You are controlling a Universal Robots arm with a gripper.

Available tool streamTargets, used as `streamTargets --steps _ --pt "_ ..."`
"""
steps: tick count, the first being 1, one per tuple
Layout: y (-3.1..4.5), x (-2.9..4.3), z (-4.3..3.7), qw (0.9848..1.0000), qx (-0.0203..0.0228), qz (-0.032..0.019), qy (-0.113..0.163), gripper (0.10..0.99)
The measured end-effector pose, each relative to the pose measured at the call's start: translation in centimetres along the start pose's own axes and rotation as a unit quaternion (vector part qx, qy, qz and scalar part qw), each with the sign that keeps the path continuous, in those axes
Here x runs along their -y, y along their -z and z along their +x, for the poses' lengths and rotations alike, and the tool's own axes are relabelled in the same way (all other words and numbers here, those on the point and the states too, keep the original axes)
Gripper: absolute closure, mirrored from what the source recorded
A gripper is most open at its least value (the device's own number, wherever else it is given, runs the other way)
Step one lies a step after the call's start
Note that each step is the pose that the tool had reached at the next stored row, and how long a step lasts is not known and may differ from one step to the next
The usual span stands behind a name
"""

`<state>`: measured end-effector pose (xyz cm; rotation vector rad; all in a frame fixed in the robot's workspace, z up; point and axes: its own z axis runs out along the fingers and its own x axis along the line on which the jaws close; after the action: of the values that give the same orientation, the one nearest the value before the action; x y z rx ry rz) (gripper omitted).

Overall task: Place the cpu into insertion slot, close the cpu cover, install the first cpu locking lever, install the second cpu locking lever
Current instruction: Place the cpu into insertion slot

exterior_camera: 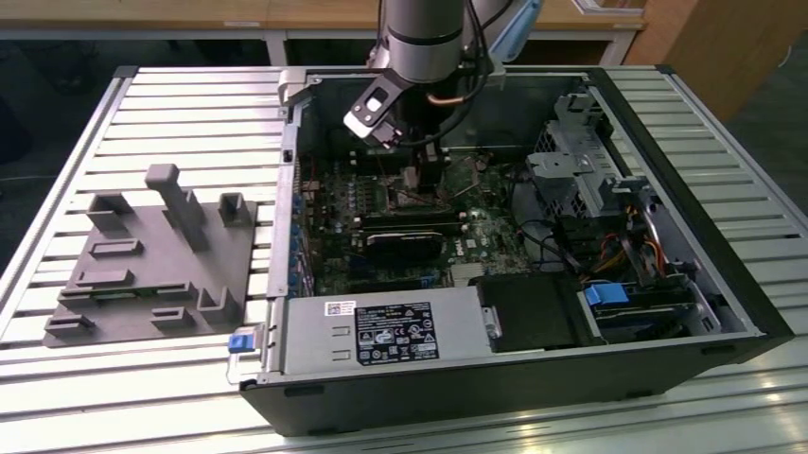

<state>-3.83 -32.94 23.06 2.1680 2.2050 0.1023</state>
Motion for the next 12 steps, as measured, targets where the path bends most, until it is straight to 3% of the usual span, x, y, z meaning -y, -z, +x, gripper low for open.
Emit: streamTargets --steps 12 --pt "-1.24 0.20 0.16 1.0000 0.0003 0.0000 0.000 0.549"
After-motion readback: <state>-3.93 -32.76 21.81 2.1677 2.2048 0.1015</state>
